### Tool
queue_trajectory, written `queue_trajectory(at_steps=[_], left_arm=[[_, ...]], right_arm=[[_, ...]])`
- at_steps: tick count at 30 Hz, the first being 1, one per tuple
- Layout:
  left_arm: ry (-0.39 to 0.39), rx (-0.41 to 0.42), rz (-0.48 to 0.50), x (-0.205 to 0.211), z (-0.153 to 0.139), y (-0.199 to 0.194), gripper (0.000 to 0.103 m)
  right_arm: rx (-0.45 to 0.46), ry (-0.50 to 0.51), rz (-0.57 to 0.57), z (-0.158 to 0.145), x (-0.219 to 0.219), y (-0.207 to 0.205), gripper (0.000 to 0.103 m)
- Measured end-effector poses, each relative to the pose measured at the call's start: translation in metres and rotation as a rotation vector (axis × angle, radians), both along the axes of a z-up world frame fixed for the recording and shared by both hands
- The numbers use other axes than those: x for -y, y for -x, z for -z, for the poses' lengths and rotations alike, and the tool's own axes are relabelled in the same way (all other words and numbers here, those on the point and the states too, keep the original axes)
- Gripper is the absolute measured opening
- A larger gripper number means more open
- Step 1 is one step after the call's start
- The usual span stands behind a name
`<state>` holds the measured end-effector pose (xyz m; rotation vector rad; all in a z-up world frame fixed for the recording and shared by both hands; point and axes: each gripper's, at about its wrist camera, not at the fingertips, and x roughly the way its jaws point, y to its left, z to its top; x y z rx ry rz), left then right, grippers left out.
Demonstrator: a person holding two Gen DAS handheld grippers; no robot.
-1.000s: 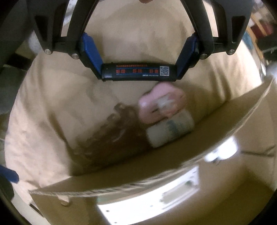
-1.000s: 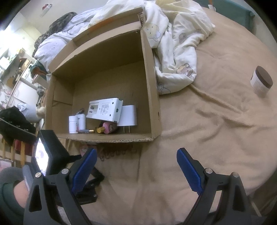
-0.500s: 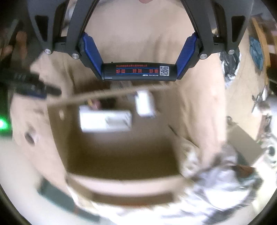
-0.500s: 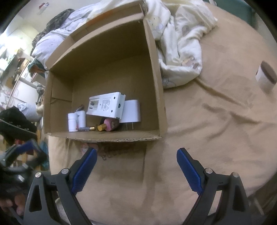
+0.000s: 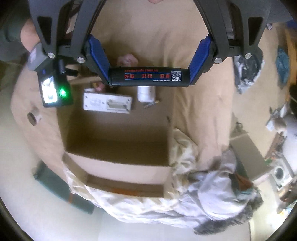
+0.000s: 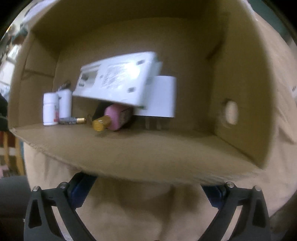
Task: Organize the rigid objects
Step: 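Grasp the brown comb with the right tool while the left tool holds the black tube, then carry the comb and black tube into the box and open both tools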
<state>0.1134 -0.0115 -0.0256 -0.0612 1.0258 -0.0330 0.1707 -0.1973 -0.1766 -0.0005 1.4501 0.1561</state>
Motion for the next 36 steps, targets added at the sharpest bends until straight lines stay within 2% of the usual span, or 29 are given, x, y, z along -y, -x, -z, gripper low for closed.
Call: queue_trajectory(at_steps=[6,9,15,16,23,28,36], left_arm=[[0.018,-0.014,-0.002,-0.005,0.001,0.001,0.079],[0.034,-0.020,0.003,-0.005,0.001,0.001,0.079],[0.028,-0.016,0.020,0.003,0.000,0.000,0.079],[0.034,-0.016,0.019,0.003,-0.001,0.000,0.079],[0.025,0.006,0.012,0.002,-0.004,0.001,0.079],[0.024,0.006,-0.002,-0.001,-0.004,0.001,0.079],[0.016,0.038,-0.002,0.001,-0.009,0.005,0.079]], right_arm=[[0.026,0.114,-0.039,0.022,-0.033,-0.002,0.103],[0.082,0.159,-0.061,0.025,-0.043,0.000,0.103],[0.062,0.113,-0.075,0.022,-0.035,-0.007,0.103],[0.066,0.108,-0.071,0.019,-0.034,-0.007,0.100],[0.085,0.063,-0.074,0.004,-0.025,-0.004,0.099],[0.077,0.010,-0.048,-0.012,-0.007,0.014,0.099],[0.071,-0.131,-0.005,-0.043,0.017,0.045,0.099]])
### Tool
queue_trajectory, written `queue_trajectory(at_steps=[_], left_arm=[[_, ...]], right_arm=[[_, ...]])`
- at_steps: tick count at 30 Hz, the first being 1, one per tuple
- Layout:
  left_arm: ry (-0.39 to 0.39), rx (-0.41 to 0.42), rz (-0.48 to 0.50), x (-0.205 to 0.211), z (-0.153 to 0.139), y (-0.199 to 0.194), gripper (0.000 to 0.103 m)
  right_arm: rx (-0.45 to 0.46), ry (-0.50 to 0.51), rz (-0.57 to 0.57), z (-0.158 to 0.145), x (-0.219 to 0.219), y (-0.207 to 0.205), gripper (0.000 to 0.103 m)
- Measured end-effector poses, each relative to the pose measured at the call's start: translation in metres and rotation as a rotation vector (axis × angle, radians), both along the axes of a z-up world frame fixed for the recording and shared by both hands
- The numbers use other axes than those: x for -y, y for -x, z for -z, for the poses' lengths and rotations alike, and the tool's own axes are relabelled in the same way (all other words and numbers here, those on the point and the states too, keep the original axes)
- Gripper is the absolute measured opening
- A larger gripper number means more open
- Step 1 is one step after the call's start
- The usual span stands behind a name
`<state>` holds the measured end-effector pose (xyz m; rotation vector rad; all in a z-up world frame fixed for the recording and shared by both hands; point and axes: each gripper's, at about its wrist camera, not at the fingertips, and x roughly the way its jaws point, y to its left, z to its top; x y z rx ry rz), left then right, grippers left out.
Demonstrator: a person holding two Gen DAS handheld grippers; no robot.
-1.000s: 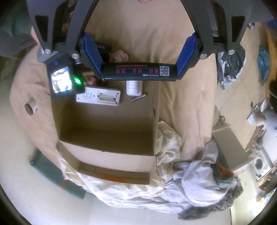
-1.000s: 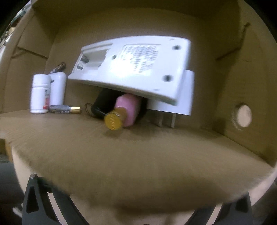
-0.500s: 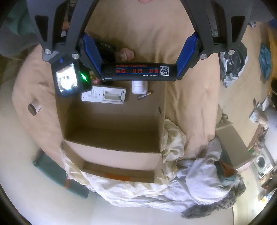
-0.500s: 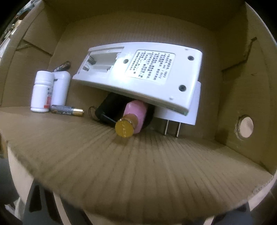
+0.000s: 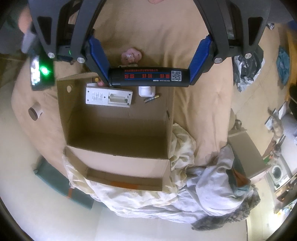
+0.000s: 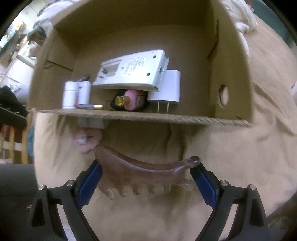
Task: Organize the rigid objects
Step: 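Carry the comb and black tube into the box and open both tools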
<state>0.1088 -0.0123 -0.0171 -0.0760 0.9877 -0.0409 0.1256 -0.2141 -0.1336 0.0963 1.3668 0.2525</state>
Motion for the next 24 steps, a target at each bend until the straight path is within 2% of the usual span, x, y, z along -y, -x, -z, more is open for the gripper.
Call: queue_trajectory(at_steps=[5,9,13,19,22,24], left_arm=[[0.015,0.036,-0.030,-0.009,-0.008,0.001,0.079],[0.046,0.084,-0.059,-0.018,-0.022,0.003,0.079],[0.044,0.151,-0.064,-0.018,-0.042,-0.002,0.079],[-0.001,0.165,-0.047,-0.007,-0.053,-0.031,0.079],[0.004,0.169,-0.059,-0.005,-0.054,-0.052,0.079],[-0.024,0.179,-0.056,-0.001,-0.050,-0.067,0.079]], right_arm=[[0.079,-0.064,0.011,-0.045,0.020,0.011,0.099],[0.214,-0.113,0.020,-0.089,0.036,0.014,0.099],[0.333,-0.103,0.011,-0.119,0.037,0.003,0.099],[0.402,-0.108,0.010,-0.140,0.031,-0.025,0.099],[0.419,-0.109,0.010,-0.138,0.026,-0.043,0.099],[0.421,-0.118,0.016,-0.131,0.023,-0.060,0.099]])
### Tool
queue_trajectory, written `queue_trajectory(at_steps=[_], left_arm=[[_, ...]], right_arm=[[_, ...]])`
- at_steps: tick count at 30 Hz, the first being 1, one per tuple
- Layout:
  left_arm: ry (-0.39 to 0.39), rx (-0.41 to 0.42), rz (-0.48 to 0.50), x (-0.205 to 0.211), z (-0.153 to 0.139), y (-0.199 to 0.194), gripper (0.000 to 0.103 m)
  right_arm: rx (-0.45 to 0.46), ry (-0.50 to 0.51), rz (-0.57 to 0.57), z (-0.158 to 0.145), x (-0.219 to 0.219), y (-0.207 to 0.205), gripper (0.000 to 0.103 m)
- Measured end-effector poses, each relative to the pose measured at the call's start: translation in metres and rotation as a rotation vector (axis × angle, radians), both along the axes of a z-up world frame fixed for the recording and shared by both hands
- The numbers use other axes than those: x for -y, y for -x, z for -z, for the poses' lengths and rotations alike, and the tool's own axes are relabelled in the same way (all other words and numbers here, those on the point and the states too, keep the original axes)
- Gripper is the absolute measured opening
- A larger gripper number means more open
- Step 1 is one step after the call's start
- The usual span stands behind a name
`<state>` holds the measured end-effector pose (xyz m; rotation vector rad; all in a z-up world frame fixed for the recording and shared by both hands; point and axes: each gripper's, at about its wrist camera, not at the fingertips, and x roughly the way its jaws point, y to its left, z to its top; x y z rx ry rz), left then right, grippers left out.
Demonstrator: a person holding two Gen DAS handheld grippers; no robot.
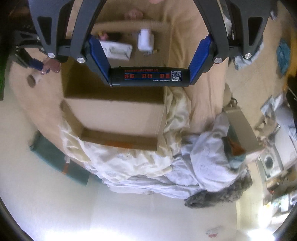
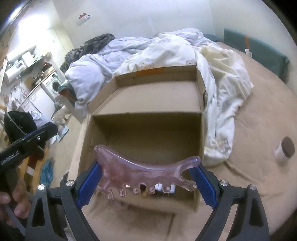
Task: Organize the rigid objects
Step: 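Carry the comb and black tube into the box and open both tools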
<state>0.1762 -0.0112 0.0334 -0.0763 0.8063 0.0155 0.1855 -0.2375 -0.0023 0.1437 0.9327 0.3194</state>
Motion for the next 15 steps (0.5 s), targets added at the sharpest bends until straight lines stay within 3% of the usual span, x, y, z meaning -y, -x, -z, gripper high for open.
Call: queue_trajectory(at_steps=[7,9,15], left_arm=[[-0.006,-0.103,0.025,0.014,0.057,-0.039,0.079],[0.016,-0.135,0.039,0.019,0.064,-0.040,0.079],[-0.031,-0.180,0.056,0.029,0.079,-0.043,0.079]], right_arm=[[-0.024,0.008,0.023,0.032,0.001,-0.031,0.099],[-0.054,0.010,0.033,0.040,0.000,-0.037,0.099],[-0.126,0.021,0.060,0.057,-0.003,-0.047,0.099]])
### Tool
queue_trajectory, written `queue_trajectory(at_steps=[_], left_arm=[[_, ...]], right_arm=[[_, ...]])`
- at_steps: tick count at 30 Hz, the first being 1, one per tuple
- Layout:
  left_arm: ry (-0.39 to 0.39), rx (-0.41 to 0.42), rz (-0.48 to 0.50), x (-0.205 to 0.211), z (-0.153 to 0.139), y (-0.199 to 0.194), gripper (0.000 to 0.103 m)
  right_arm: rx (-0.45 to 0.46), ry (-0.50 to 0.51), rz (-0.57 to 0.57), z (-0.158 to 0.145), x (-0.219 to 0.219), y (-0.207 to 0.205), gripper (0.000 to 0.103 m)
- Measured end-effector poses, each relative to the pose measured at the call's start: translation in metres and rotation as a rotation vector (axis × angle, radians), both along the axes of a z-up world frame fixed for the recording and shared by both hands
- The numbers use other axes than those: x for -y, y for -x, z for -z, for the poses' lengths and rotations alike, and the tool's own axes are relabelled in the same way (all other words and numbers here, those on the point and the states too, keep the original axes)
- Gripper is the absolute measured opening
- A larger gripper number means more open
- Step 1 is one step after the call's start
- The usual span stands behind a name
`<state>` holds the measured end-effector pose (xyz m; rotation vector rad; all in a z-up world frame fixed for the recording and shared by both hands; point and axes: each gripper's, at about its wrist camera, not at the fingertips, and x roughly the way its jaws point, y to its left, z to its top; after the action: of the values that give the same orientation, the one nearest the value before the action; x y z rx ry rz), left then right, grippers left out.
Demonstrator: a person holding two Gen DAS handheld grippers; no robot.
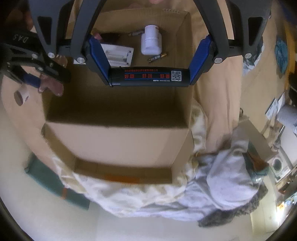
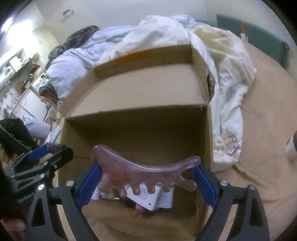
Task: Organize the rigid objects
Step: 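Carry the comb and black tube into the box and open both tools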
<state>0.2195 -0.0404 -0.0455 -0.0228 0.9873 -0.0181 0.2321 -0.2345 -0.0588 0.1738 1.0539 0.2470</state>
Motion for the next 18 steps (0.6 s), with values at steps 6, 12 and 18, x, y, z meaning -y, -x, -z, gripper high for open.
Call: queue_trajectory(at_steps=[6,12,18], left_arm=[[0.001,-0.054,-0.016,-0.002,0.013,-0.002,0.079],[0.007,-0.064,-0.002,0.003,0.014,-0.001,0.079],[-0.019,-0.102,0.000,0.005,0.021,-0.002,0.091]], right_arm=[[-0.050,0.003,-0.001,0.011,-0.002,-0.002,0.099],[-0.073,-0.002,-0.001,0.014,-0.003,-0.002,0.099],[-0.066,-0.028,0.020,0.014,0.000,-0.001,0.103]])
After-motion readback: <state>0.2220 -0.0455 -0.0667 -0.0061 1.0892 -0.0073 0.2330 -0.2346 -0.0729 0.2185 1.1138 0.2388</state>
